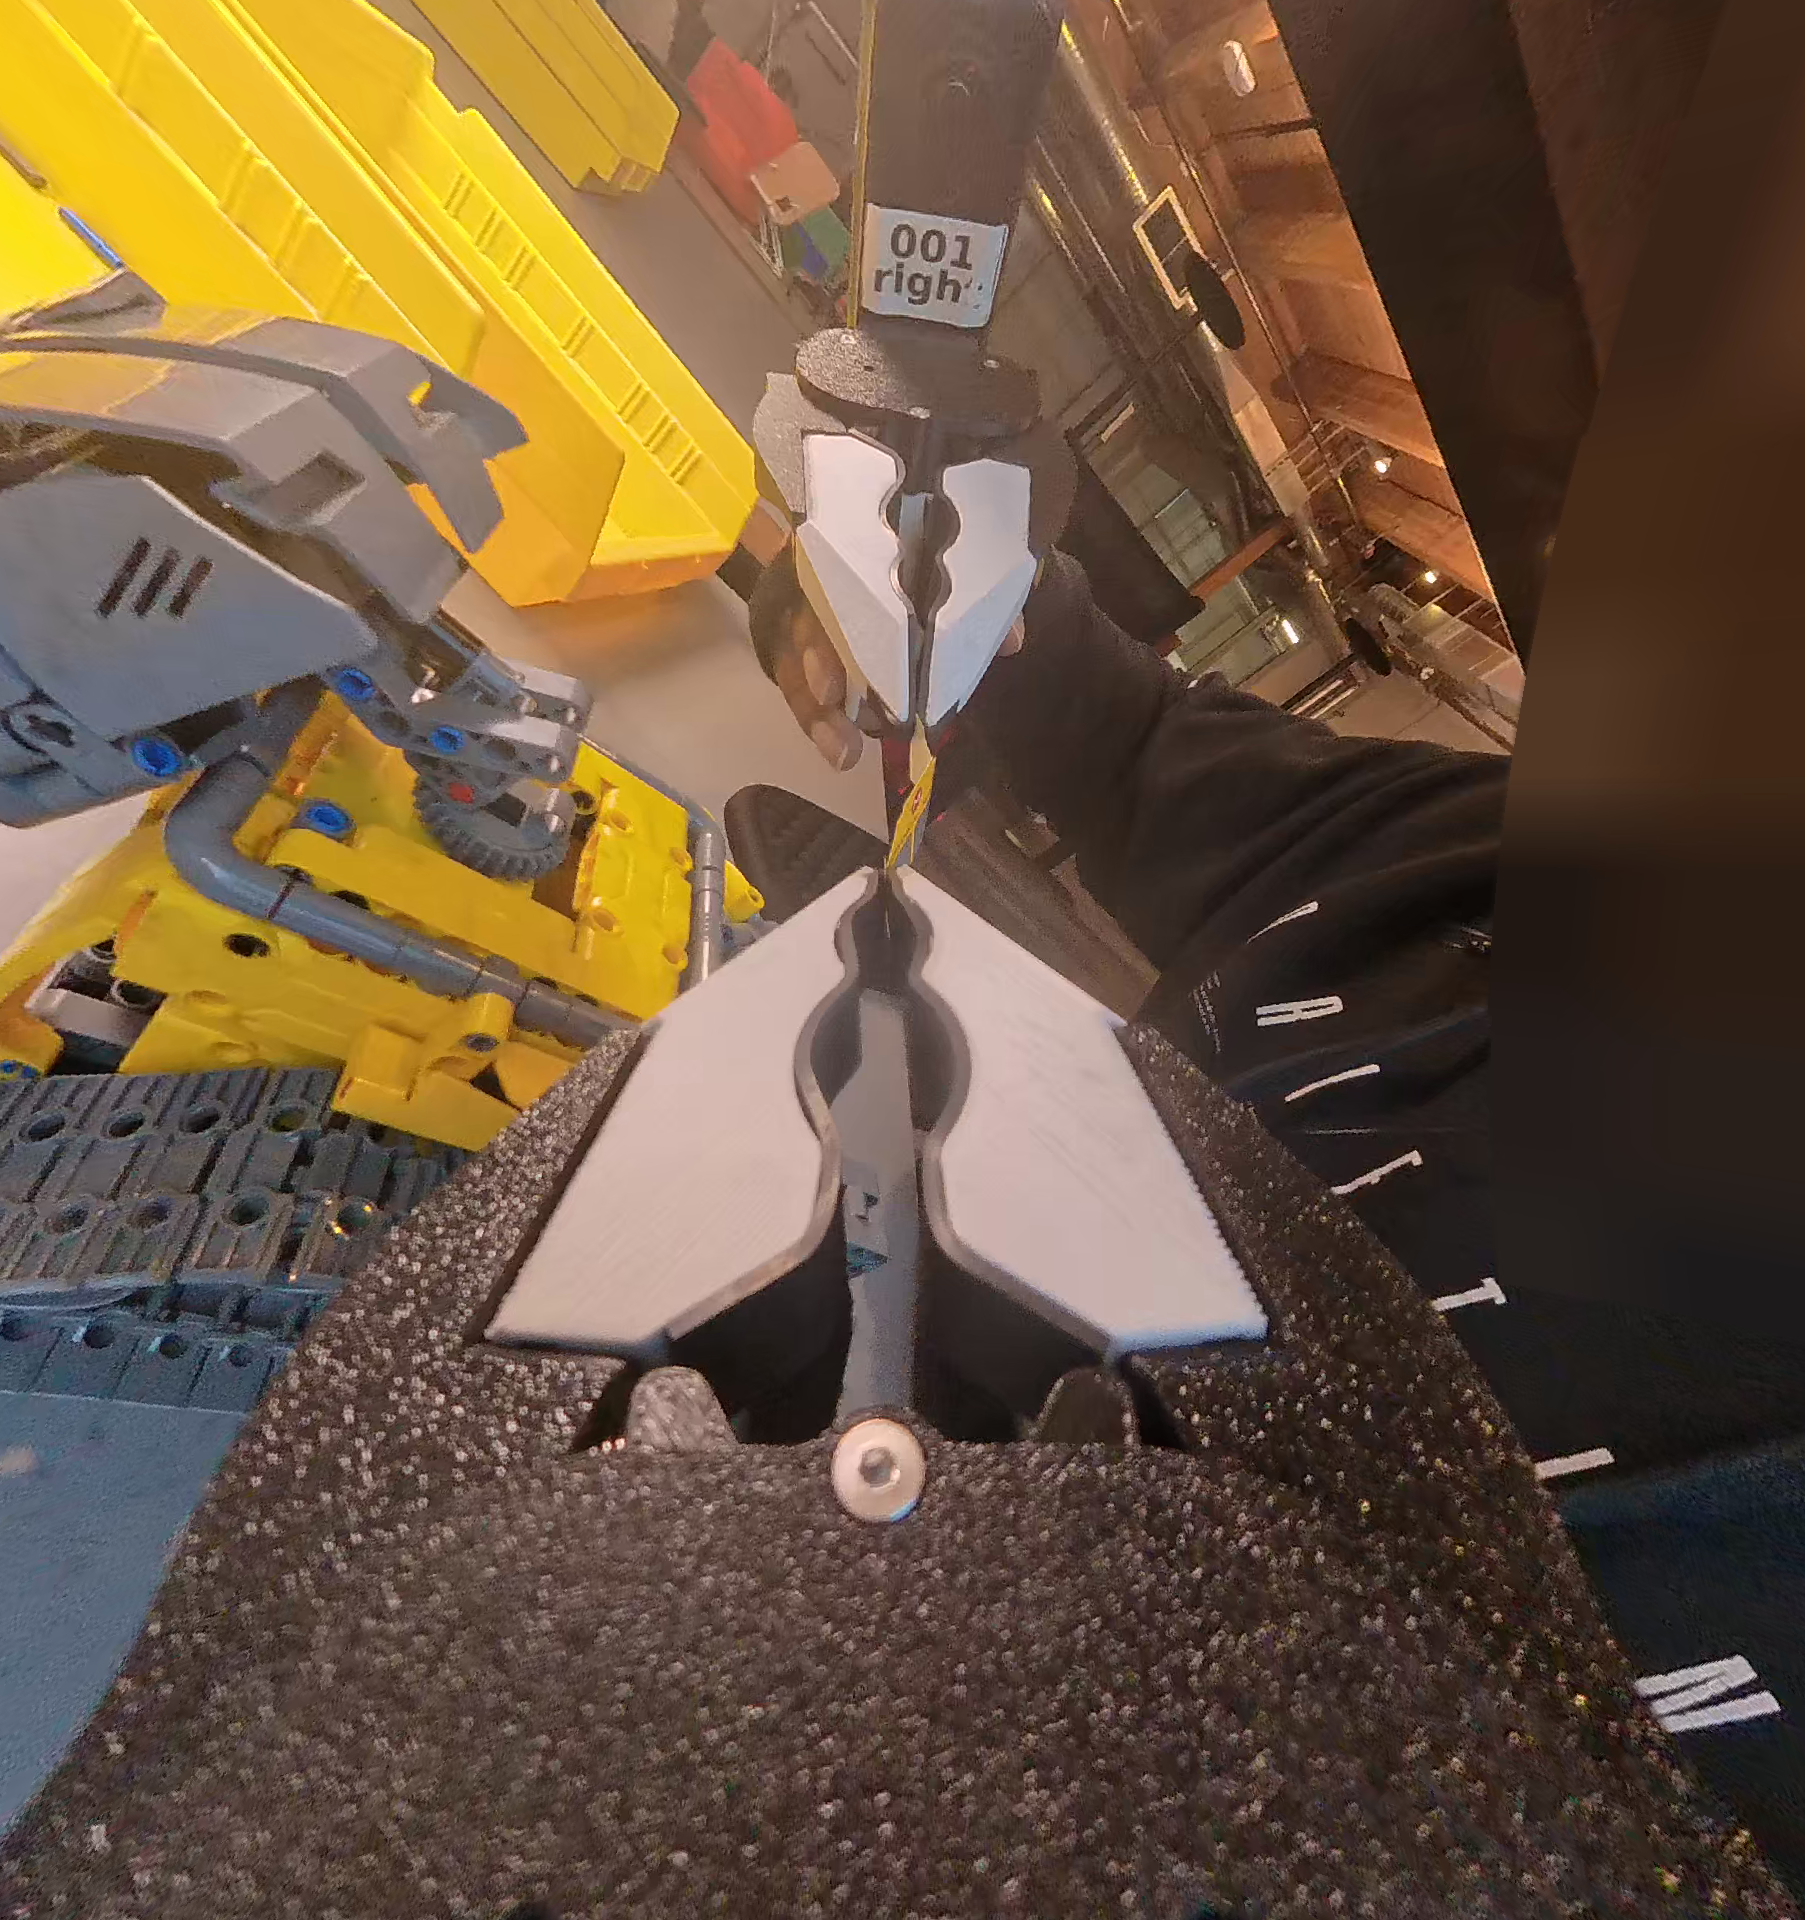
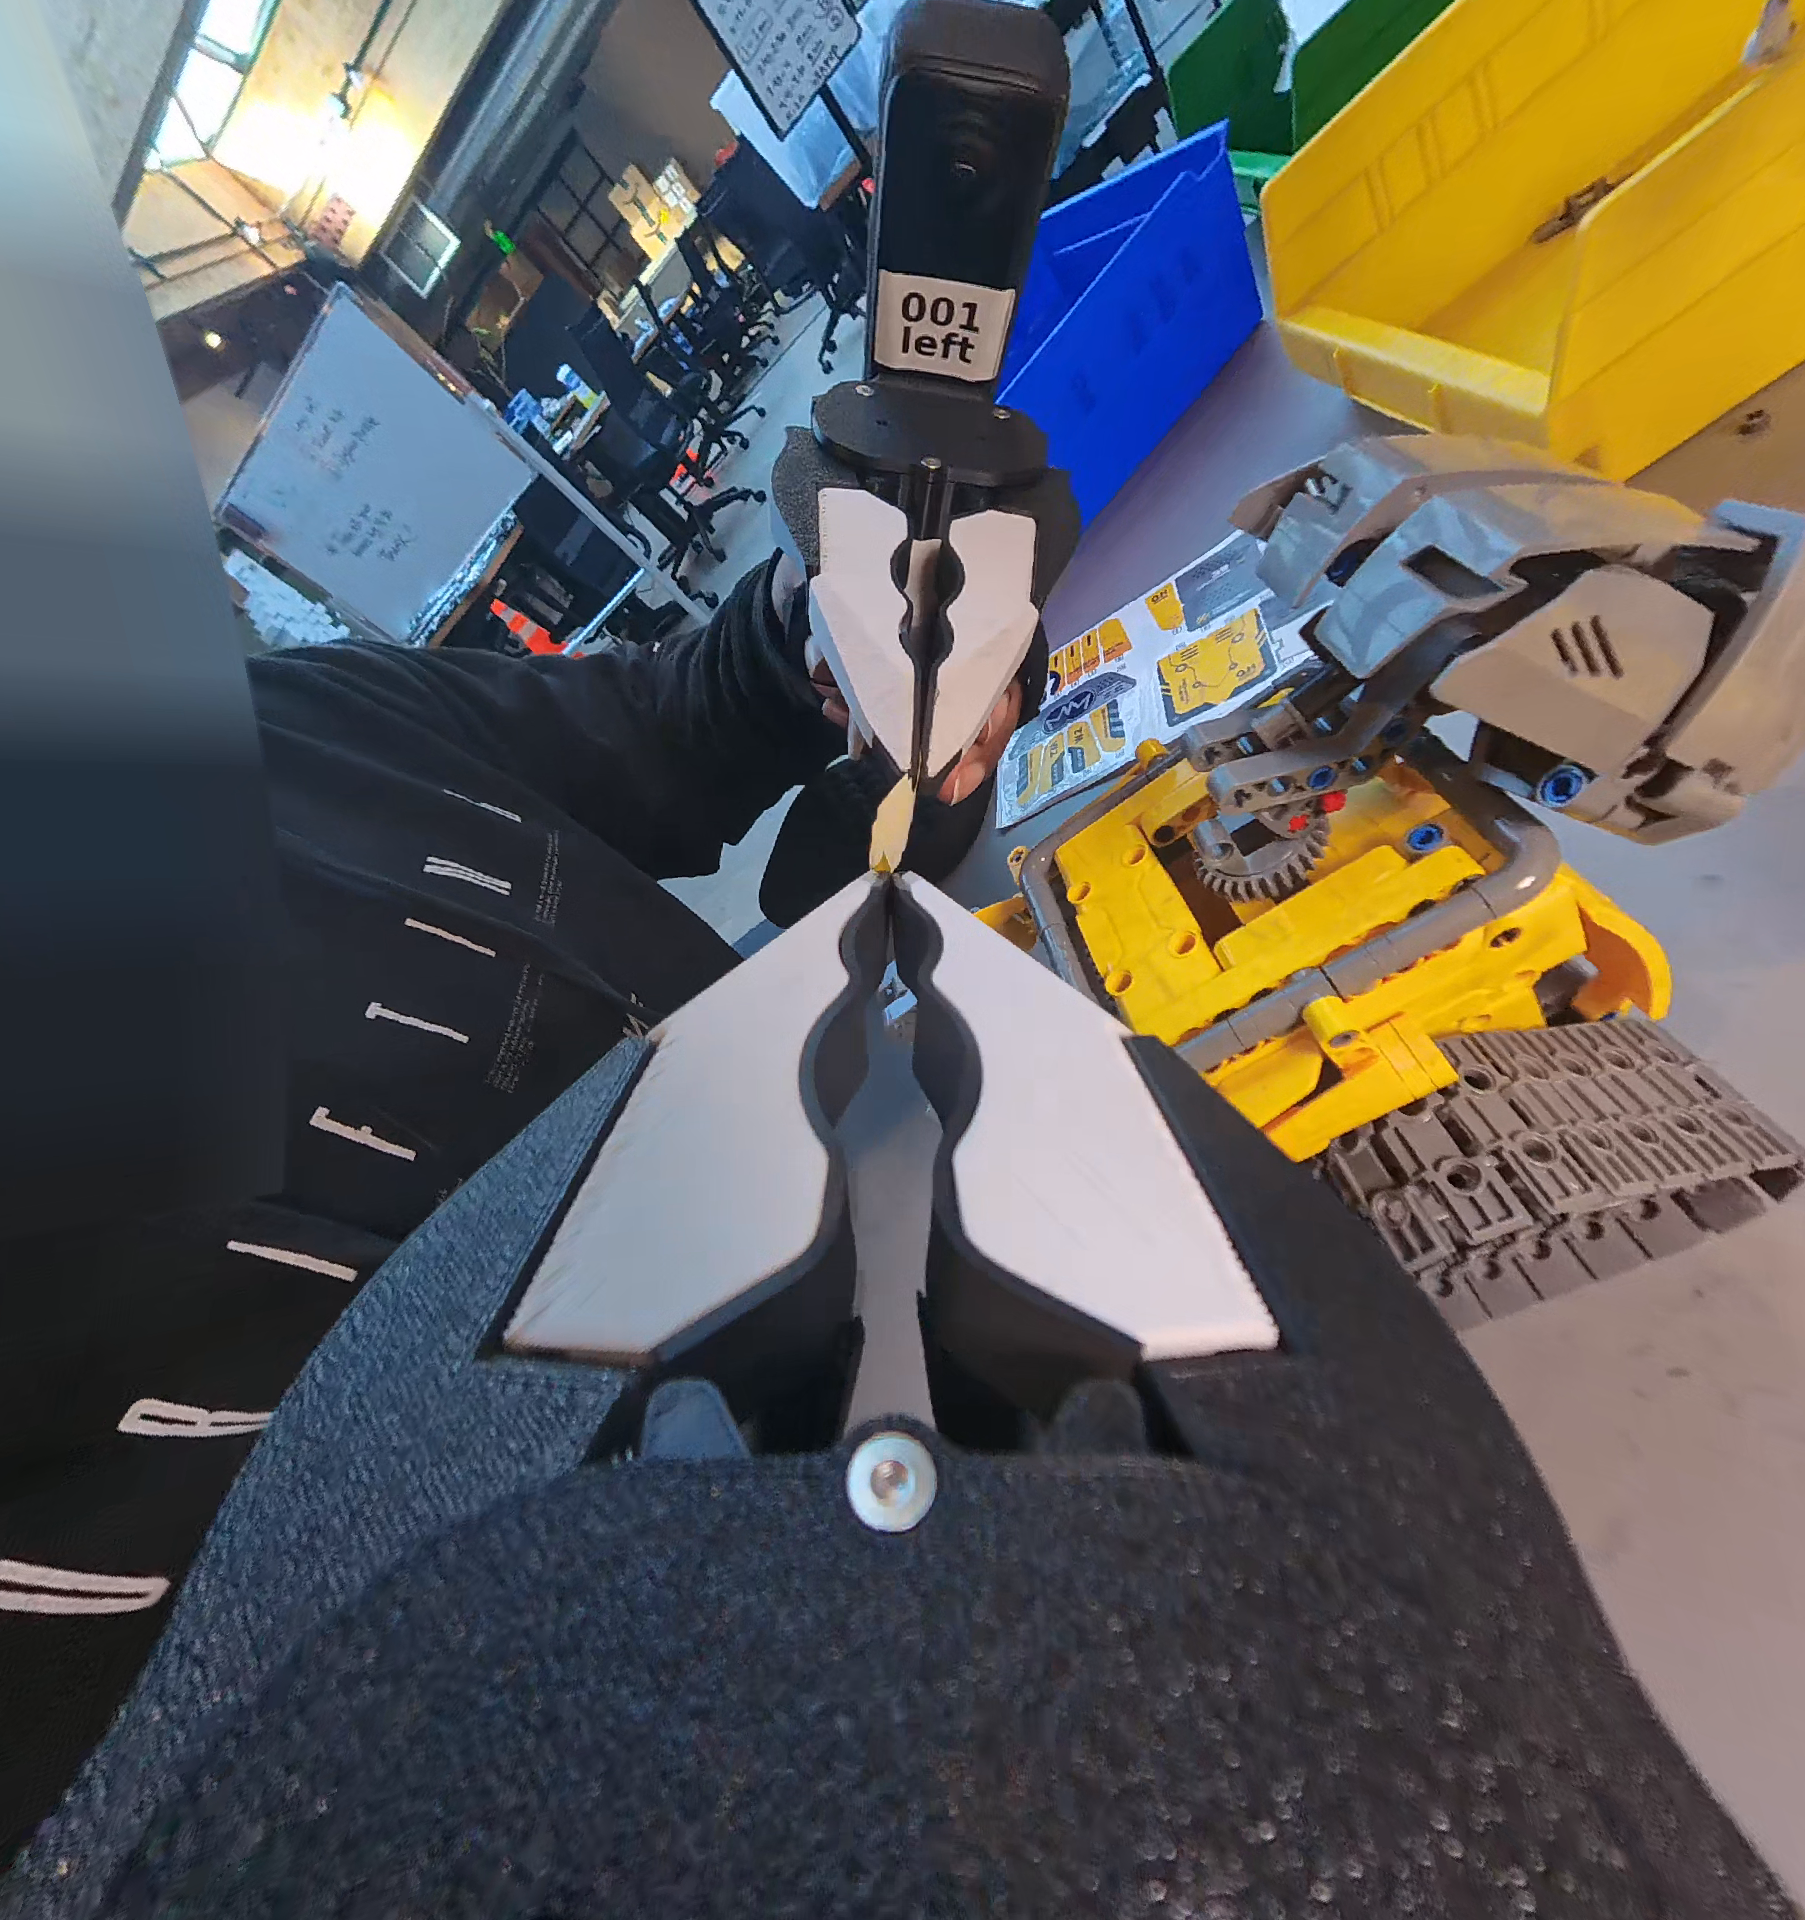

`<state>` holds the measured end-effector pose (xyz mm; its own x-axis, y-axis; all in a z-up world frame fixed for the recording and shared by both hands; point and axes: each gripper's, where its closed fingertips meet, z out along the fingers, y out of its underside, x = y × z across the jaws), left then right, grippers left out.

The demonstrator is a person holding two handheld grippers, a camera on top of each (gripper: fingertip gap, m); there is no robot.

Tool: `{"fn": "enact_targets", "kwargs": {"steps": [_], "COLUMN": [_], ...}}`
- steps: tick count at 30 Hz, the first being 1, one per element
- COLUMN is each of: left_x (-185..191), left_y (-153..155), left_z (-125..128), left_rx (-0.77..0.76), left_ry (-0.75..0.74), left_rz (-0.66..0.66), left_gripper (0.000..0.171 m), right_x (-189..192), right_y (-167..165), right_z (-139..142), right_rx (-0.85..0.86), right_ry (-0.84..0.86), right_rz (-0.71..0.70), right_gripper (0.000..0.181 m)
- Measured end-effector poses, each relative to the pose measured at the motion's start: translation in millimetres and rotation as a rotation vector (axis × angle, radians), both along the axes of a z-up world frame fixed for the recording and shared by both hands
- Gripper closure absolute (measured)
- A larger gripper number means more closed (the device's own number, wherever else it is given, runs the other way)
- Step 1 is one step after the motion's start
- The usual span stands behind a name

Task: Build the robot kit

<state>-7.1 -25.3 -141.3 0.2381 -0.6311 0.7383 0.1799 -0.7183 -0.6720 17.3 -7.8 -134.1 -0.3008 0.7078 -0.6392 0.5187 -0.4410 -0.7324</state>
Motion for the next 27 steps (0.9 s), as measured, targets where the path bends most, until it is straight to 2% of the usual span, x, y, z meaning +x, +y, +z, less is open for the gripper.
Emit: {"fn": "enact_targets", "kwargs": {"steps": [7,11,13,15,19,27], "left_x": [-6.1,-8.0,-9.6,-11.1,-13.5,-8.9], "left_y": [7.1,7.5,10.0,11.8,16.3,20.3], "left_z": [3.5,2.9,1.8,2.0,-0.7,-2.0], "left_rx": [-0.029,-0.011,-0.015,-0.030,-0.053,-0.072], "left_ry": [0.025,0.064,0.063,0.040,0.005,-0.036], "left_rz": [0.016,0.012,0.015,0.005,-0.006,-0.031], "left_gripper": [0.169,0.163,0.171,0.171,0.171,0.171], "right_x": [-0.3,-0.3,-0.4,-0.8,-0.3,-8.5], "right_y": [13.9,13.9,15.8,19.0,23.3,29.0], "right_z": [4.7,-4.1,-10.4,-11.4,-21.3,-16.5], "right_rx": [-0.219,-0.301,-0.288,-0.232,0.043,0.008], "right_ry": [-0.071,-0.120,-0.138,-0.115,-0.052,0.020], "right_rz": [-0.062,-0.056,-0.048,-0.030,0.028,0.032], "right_gripper": [0.181,0.181,0.181,0.181,0.170,0.166]}}
